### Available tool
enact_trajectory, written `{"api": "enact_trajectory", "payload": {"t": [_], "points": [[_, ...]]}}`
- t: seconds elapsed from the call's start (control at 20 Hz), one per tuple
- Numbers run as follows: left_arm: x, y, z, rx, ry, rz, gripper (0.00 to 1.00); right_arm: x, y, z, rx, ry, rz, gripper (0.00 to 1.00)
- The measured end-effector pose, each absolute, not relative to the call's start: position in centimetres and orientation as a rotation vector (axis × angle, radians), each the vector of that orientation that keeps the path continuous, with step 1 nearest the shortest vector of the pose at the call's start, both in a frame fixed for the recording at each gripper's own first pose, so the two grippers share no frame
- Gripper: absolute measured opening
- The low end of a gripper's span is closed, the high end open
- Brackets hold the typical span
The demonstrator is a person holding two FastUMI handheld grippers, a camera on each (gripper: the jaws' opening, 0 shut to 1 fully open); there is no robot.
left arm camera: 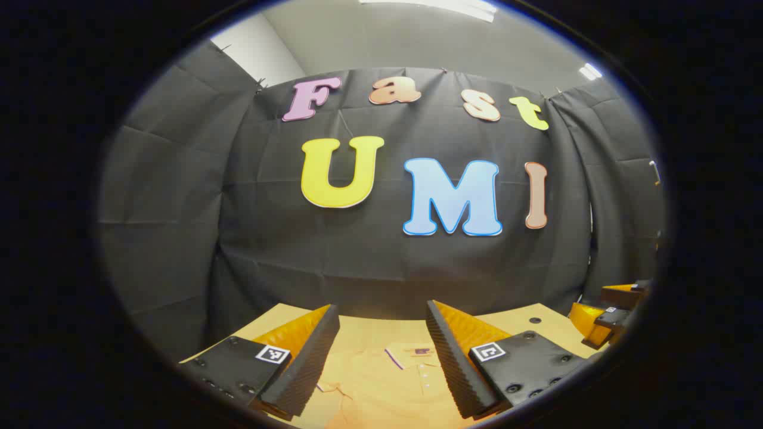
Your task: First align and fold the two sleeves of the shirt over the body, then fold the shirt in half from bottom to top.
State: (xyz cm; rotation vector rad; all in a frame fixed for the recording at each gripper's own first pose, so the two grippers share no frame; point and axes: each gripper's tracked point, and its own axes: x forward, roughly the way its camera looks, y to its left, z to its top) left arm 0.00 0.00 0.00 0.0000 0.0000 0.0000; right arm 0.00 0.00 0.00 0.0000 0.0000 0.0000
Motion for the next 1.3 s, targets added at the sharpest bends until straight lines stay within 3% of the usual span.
{"api": "enact_trajectory", "payload": {"t": [0.85,1.3], "points": [[-0.6,2.5,0.4,0.028,-0.019,0.045,0.94,1.2,1.0,-0.6,0.0,0.02,0.03,0.96],[-1.4,3.9,-0.6,0.014,-0.001,0.098,0.94,5.3,-0.5,-4.1,-0.006,0.115,0.043,0.96]]}}
